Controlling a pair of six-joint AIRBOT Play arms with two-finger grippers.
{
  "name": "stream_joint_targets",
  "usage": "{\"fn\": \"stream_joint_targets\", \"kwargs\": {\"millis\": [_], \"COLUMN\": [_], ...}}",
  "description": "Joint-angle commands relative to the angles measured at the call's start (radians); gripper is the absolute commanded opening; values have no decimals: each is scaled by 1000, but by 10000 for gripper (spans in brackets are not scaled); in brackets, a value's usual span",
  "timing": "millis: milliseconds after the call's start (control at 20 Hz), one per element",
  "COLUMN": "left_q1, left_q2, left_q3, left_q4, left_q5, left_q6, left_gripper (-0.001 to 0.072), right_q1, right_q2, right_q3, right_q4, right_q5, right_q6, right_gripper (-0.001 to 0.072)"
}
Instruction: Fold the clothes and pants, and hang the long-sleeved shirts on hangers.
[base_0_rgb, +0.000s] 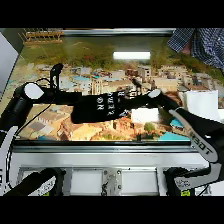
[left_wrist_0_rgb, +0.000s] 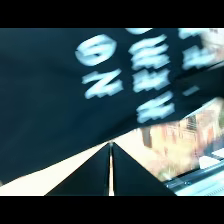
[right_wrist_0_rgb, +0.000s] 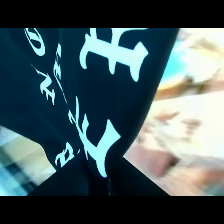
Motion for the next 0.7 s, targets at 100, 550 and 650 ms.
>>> {"fn": "stream_joint_targets", "kwargs": {"millis": [100, 550, 650], "left_q1": [0, 0, 0], "left_q2": [0, 0, 0], "left_q3": [0, 0, 0], "left_q4": [0, -1, -1], "left_q5": [1, 3, 3], "left_q6": [0, 0, 0], "left_gripper": [7, 7, 7], "right_q1": [-401, -909, -948], "right_q2": [206, 360, 383], "right_q3": [126, 159, 164], "right_q4": [-523, -456, -413], "right_q5": [193, 148, 116], "right_q6": [214, 214, 213], "right_gripper": [21, 21, 21]}}
